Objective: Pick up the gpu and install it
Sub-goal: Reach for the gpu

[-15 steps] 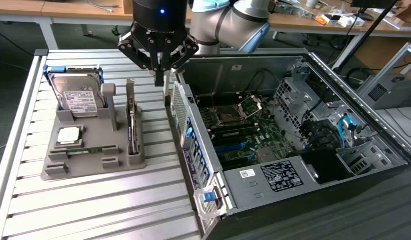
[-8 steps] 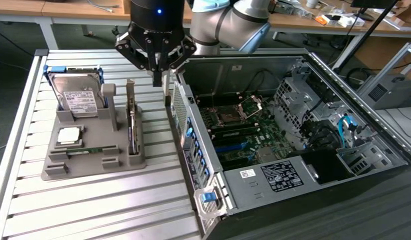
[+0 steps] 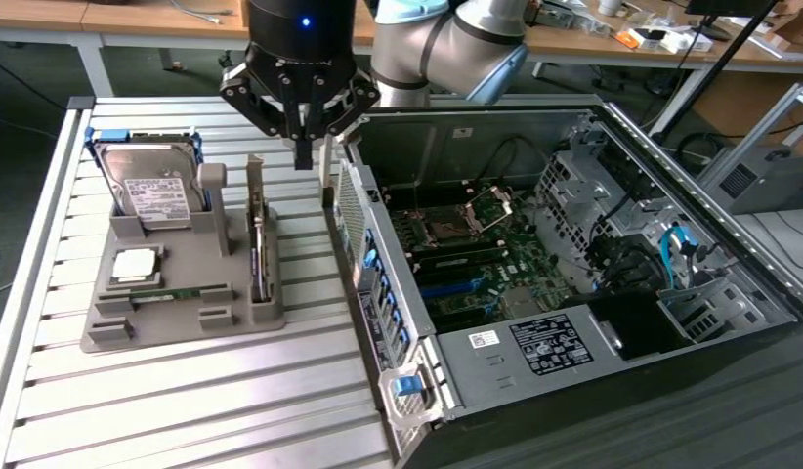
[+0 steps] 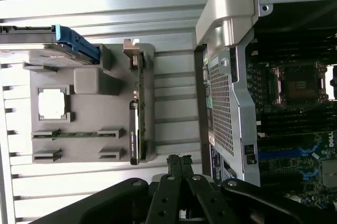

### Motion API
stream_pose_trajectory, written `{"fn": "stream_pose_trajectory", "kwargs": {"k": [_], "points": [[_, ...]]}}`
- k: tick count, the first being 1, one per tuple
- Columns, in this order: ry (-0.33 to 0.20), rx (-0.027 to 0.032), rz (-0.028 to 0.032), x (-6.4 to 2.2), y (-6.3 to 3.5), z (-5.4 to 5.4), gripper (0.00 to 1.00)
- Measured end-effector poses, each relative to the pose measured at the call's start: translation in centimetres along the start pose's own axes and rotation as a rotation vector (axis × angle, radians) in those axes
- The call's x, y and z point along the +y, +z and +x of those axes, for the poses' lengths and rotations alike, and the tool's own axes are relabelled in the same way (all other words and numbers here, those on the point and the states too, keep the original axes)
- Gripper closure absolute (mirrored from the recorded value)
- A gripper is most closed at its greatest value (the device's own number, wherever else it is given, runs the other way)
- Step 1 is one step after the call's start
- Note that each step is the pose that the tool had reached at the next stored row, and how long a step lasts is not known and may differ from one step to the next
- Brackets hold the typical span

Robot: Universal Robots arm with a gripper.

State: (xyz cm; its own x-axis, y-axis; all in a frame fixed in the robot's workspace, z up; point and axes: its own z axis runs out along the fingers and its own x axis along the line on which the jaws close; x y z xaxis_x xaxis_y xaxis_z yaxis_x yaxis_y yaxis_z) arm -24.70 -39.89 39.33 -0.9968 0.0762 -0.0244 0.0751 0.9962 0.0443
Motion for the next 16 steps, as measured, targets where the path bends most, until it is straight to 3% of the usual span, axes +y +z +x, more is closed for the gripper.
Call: {"fn": "stream_pose_trajectory", "kwargs": {"k": [16], "points": [[0.0,0.0,0.0,-0.04,-0.01,0.49,0.89]]}}
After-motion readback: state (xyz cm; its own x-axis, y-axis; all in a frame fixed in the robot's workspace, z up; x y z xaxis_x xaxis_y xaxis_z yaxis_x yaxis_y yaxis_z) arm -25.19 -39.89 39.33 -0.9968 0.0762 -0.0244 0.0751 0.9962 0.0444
